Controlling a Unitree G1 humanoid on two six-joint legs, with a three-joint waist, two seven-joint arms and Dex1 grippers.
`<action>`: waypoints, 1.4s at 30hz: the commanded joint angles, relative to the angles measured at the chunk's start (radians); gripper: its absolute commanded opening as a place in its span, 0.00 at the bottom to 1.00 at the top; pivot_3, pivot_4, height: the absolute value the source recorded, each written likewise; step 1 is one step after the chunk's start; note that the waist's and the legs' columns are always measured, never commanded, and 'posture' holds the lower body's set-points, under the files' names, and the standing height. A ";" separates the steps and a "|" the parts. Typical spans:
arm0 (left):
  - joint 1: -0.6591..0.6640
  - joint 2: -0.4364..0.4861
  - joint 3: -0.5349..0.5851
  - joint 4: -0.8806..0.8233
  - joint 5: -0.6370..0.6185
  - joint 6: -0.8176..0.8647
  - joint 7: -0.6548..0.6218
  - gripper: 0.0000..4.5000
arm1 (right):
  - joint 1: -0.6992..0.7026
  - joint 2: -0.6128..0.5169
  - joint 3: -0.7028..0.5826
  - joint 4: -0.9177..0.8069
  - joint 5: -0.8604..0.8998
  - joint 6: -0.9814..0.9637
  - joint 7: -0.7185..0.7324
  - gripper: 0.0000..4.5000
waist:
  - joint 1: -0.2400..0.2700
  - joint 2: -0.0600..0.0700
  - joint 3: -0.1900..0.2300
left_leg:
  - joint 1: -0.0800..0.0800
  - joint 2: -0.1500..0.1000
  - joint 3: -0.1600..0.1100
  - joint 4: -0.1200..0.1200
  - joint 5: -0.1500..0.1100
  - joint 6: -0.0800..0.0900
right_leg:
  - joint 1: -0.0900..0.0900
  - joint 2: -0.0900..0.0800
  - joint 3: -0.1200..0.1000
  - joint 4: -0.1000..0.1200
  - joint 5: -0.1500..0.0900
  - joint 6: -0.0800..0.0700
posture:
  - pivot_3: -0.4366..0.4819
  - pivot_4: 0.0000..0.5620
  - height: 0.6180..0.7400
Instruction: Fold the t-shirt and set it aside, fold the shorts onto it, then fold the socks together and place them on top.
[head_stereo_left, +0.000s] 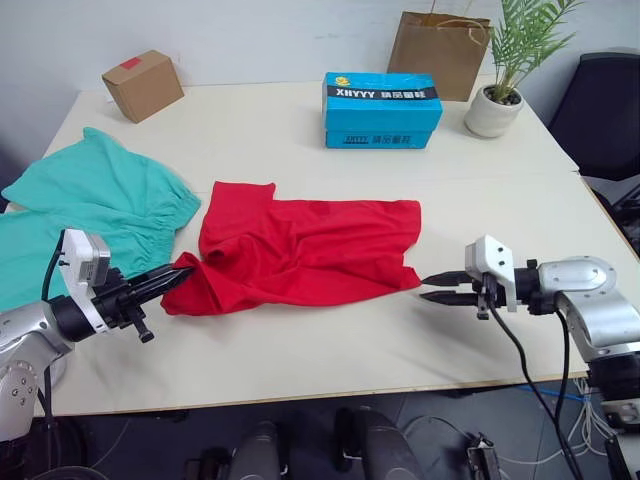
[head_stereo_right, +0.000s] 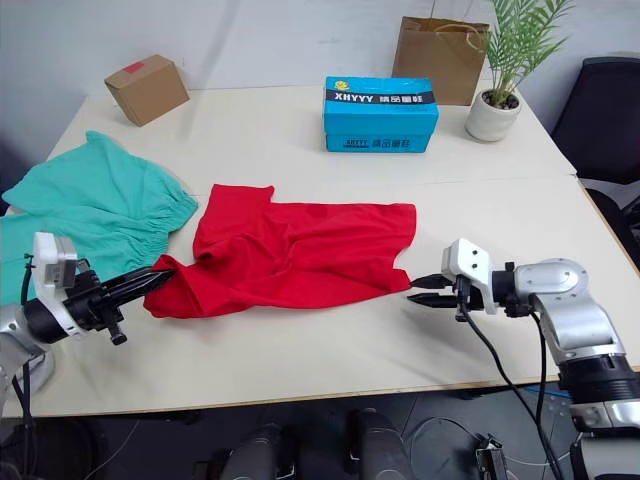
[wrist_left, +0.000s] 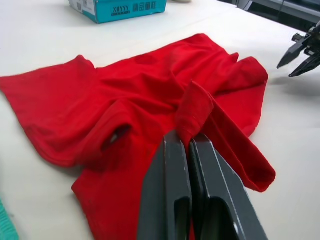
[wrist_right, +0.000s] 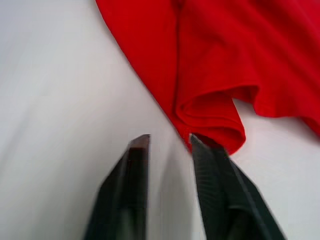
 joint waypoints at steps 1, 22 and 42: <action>0.010 0.000 0.005 -0.039 0.005 -0.017 -0.006 0.00 | -0.002 0.010 0.007 -0.005 -0.056 -0.075 -0.044 0.60 | 0.000 0.000 0.000 | 0.000 0.000 0.000 0.000 0.000 0.000 | 0.000 0.000 0.000 0.000 0.000 0.000 | 0.48 0.27 1.00; 0.014 -0.002 0.003 -0.068 -0.002 -0.003 0.010 0.00 | -0.145 0.074 0.097 0.239 -0.204 -0.197 -0.095 0.07 | -0.005 -0.001 0.000 | 0.005 0.000 0.000 0.002 0.003 0.000 | 0.004 0.000 0.002 0.005 0.001 -0.002 | 0.48 0.27 1.00; -0.334 0.005 0.140 0.106 -0.312 0.208 0.192 0.00 | -0.327 -0.061 -0.286 0.156 0.396 0.625 0.047 0.00 | 0.003 -0.001 0.001 | 0.002 0.000 -0.004 0.003 0.002 0.005 | 0.003 -0.001 0.000 0.006 0.002 -0.003 | 0.48 0.27 1.00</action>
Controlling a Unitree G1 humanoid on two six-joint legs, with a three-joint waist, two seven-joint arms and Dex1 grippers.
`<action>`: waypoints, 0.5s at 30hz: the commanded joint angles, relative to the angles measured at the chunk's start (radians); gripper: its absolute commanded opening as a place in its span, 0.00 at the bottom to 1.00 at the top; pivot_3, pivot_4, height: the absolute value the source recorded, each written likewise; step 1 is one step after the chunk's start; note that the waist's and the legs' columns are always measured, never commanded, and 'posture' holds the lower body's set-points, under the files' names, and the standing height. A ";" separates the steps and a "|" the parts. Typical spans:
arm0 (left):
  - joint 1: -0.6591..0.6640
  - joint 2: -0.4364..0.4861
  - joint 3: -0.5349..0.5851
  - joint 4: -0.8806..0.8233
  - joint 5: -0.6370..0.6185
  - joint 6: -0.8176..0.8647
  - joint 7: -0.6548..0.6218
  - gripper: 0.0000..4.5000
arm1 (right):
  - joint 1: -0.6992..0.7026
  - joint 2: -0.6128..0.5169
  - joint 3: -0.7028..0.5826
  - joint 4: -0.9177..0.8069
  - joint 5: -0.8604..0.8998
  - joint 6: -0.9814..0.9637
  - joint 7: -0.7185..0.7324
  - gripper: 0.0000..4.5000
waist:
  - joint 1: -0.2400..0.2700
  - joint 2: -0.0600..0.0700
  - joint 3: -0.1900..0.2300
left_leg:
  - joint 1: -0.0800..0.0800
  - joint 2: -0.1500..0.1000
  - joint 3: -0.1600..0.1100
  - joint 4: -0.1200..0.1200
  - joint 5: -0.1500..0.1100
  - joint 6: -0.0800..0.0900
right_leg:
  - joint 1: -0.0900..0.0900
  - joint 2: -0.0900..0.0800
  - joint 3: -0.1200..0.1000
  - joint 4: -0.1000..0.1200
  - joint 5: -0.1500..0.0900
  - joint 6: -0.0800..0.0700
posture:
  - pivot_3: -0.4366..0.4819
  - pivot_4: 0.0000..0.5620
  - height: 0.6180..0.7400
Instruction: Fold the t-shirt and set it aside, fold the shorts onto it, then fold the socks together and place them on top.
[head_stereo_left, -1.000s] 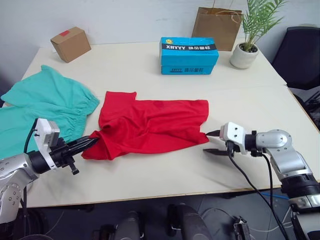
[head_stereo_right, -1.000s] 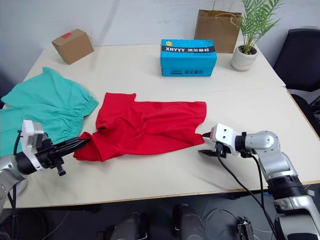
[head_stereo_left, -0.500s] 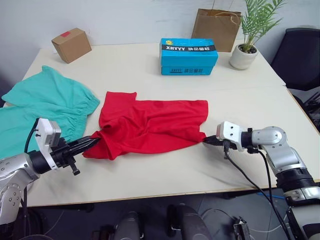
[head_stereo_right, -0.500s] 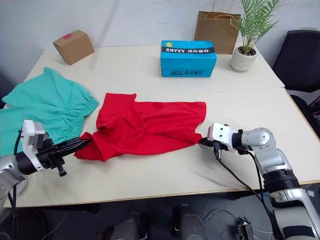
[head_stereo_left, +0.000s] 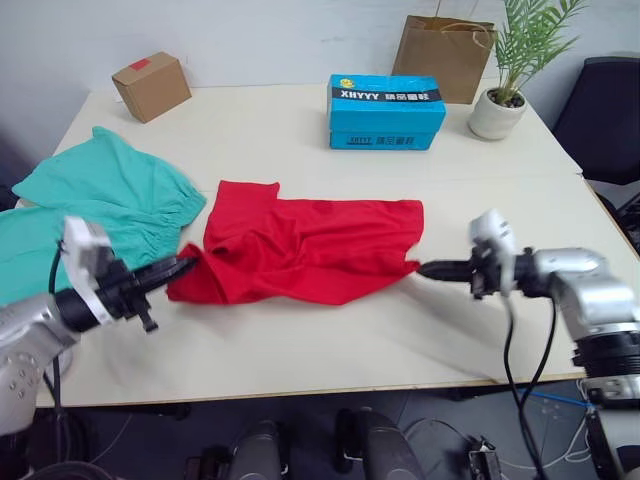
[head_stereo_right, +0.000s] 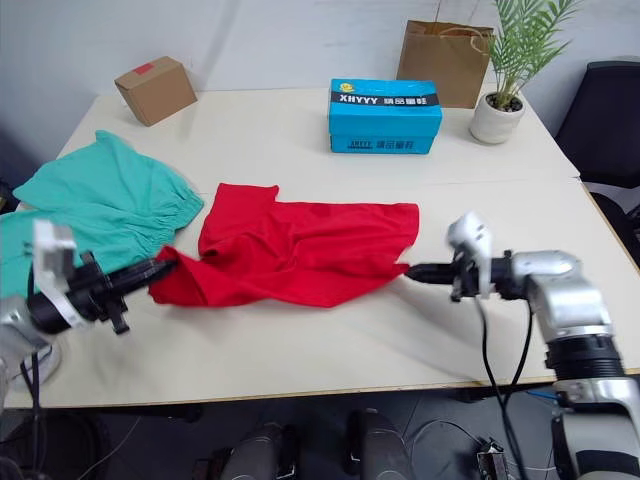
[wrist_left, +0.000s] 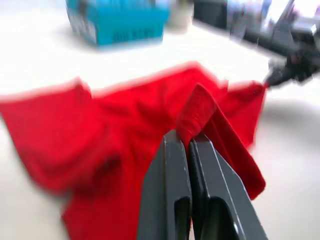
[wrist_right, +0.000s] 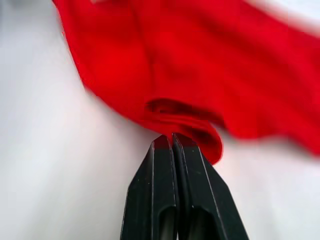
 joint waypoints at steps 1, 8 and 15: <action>-0.127 0.004 0.074 0.092 -0.095 0.046 0.097 0.00 | -0.110 -0.044 -0.125 0.086 0.081 0.117 -0.056 0.00 | -0.002 0.000 0.000 | 0.001 0.000 0.000 0.000 0.000 0.000 | 0.001 0.000 0.000 0.000 0.000 0.000 | 0.48 0.27 1.00; -0.226 0.040 0.031 0.231 -0.060 0.127 0.163 0.00 | -0.203 -0.055 -0.169 0.157 0.107 0.284 -0.163 0.00 | -0.007 -0.001 0.000 | 0.000 0.000 0.003 -0.003 0.002 -0.006 | -0.003 0.001 0.000 0.000 -0.001 0.000 | 0.48 0.27 1.00; -0.075 0.070 -0.020 0.189 0.039 0.087 0.042 0.00 | 0.027 -0.143 -0.116 -0.066 0.141 0.367 -0.055 0.00 | -0.002 -0.001 0.000 | -0.008 0.000 0.006 -0.002 0.003 -0.007 | -0.011 0.001 0.002 0.000 -0.001 0.001 | 0.48 0.27 1.00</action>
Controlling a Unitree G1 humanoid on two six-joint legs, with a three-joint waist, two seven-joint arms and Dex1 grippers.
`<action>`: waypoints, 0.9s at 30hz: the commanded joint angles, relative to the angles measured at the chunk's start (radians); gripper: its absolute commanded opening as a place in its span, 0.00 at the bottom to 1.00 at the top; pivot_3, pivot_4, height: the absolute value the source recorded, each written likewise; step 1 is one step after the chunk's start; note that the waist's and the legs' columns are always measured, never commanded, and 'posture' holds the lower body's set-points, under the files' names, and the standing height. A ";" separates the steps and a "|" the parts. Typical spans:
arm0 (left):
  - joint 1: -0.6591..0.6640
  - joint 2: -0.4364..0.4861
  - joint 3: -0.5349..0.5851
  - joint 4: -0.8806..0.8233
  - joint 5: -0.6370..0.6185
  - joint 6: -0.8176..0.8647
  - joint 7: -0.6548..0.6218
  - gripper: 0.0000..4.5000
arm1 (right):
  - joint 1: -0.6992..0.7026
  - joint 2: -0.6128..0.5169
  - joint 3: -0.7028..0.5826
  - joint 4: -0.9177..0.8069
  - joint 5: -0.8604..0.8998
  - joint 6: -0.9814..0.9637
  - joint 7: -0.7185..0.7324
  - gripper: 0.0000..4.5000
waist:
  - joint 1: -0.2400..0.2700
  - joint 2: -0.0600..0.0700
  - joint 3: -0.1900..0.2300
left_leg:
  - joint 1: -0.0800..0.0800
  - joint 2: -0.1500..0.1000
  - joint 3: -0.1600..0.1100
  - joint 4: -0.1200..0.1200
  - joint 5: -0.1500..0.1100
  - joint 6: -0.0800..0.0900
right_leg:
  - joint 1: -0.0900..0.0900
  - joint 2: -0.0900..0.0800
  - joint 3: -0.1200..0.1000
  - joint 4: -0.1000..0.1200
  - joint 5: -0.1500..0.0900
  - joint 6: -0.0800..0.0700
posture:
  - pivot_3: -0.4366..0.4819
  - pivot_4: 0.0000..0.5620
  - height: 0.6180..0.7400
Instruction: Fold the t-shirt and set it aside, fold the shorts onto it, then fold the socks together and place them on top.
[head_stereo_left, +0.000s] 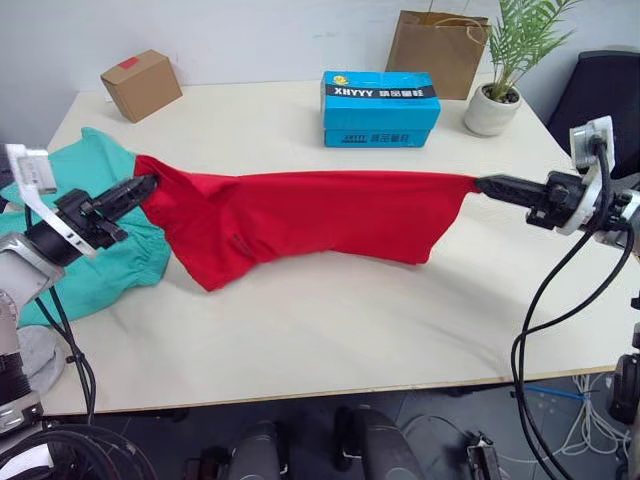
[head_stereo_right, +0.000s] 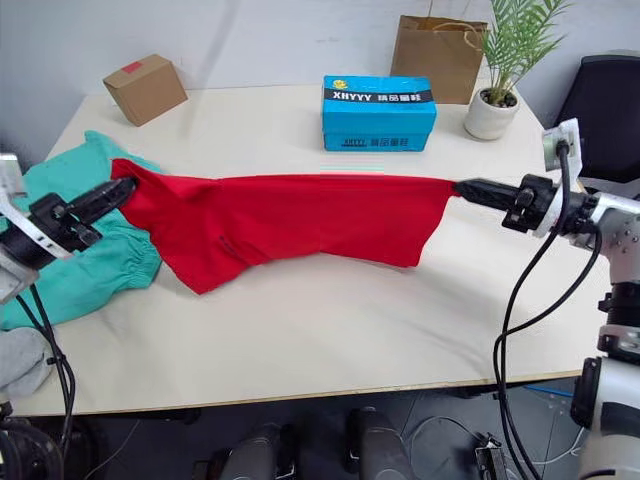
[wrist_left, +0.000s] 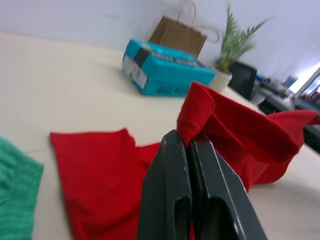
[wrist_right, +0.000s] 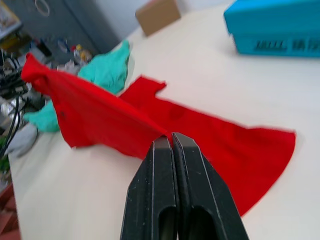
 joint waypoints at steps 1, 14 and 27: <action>0.085 0.033 0.013 -0.056 0.043 -0.035 -0.075 0.00 | 0.088 -0.067 -0.016 -0.138 0.062 0.037 0.085 0.00 | -0.001 0.000 0.000 | -0.002 0.000 0.000 0.000 0.000 0.000 | -0.001 0.000 0.000 0.000 0.000 0.000 | 0.48 0.27 1.00; 0.511 0.189 -0.151 -0.226 0.347 -0.307 -0.480 0.00 | 0.481 -0.323 0.172 -0.473 -0.007 -0.108 0.329 0.00 | 0.003 0.000 0.001 | -0.005 0.001 -0.003 0.001 -0.007 0.001 | -0.003 0.001 -0.001 -0.008 0.001 -0.004 | 0.48 0.27 1.00; -0.895 -0.017 -0.296 0.750 0.687 -0.886 -0.034 0.00 | -0.690 0.098 0.109 0.635 -0.401 -1.033 -0.313 0.00 | -0.008 -0.001 0.004 | -0.020 -0.002 0.005 0.001 0.013 0.004 | -0.019 0.003 0.001 -0.007 0.021 0.000 | 0.48 0.27 1.00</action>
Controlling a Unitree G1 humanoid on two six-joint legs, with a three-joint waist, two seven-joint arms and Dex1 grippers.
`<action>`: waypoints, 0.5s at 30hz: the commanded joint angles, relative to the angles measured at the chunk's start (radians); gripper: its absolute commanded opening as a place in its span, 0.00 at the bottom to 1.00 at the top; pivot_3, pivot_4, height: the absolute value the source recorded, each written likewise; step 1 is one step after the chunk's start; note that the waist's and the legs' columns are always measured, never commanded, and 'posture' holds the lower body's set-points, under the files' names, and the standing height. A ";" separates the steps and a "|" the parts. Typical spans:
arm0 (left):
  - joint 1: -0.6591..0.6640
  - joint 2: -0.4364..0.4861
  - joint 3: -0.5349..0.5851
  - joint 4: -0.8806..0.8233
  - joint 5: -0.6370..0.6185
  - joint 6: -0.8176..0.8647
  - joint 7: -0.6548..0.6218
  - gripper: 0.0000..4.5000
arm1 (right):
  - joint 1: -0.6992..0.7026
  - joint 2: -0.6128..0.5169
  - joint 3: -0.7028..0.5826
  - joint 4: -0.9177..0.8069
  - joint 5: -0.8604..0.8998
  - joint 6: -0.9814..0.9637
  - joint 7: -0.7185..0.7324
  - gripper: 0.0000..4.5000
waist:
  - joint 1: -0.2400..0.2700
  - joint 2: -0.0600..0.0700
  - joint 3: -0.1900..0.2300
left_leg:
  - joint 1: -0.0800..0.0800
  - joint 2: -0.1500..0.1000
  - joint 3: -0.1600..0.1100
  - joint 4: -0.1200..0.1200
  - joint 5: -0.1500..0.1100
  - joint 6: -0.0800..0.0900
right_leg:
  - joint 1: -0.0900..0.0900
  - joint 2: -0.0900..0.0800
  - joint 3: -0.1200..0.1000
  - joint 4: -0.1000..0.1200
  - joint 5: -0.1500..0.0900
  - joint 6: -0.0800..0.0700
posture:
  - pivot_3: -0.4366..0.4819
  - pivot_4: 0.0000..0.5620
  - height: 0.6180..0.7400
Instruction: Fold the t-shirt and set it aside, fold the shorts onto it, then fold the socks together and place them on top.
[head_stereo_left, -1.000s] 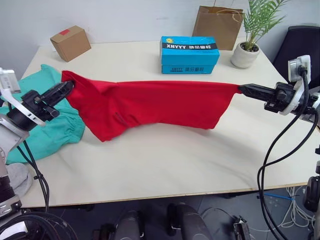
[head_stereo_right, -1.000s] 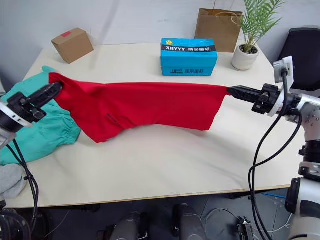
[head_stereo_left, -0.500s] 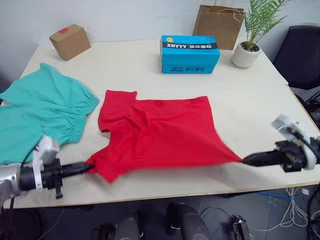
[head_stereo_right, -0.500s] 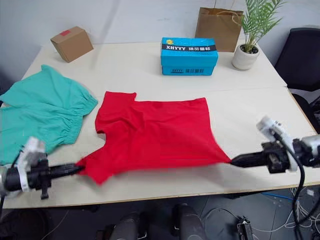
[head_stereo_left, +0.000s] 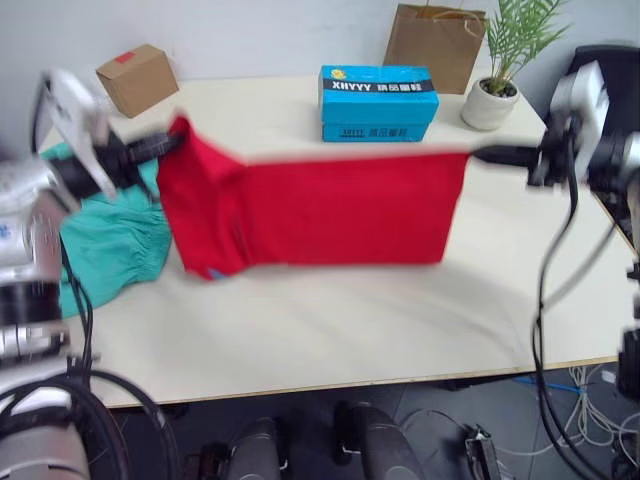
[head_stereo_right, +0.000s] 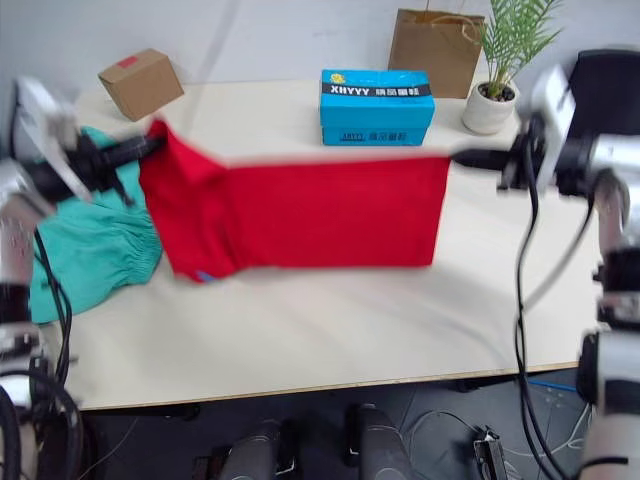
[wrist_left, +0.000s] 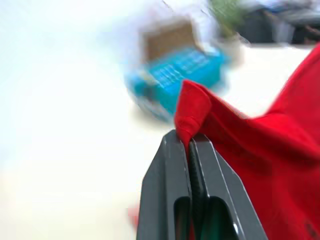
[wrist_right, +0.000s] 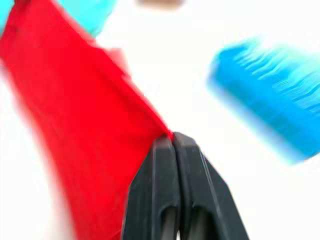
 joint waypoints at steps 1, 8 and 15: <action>-0.277 0.039 0.011 0.275 0.140 -0.297 0.187 0.00 | -0.212 0.013 -0.067 0.222 -0.078 -0.278 -0.205 0.00 | 0.001 -0.001 0.001 | -0.005 0.000 0.000 0.001 0.000 -0.001 | -0.005 0.000 0.000 0.002 0.000 0.000 | 0.48 0.27 1.00; -0.666 0.119 -0.018 0.545 0.223 -0.630 0.091 0.00 | -0.461 0.014 -0.091 0.382 -0.139 -0.528 -0.244 0.00 | -0.005 -0.004 0.003 | -0.020 -0.002 0.016 0.001 -0.004 -0.001 | -0.026 -0.002 -0.009 0.005 -0.002 -0.003 | 0.48 0.27 1.00; -0.279 0.156 0.016 0.391 0.112 -0.535 -0.310 0.00 | -0.108 -0.011 -0.113 0.209 -0.093 -0.503 -0.070 0.00 | -0.005 -0.005 0.004 | -0.005 -0.002 0.025 0.014 -0.007 0.005 | -0.011 -0.003 -0.011 0.009 -0.002 0.001 | 0.48 0.27 1.00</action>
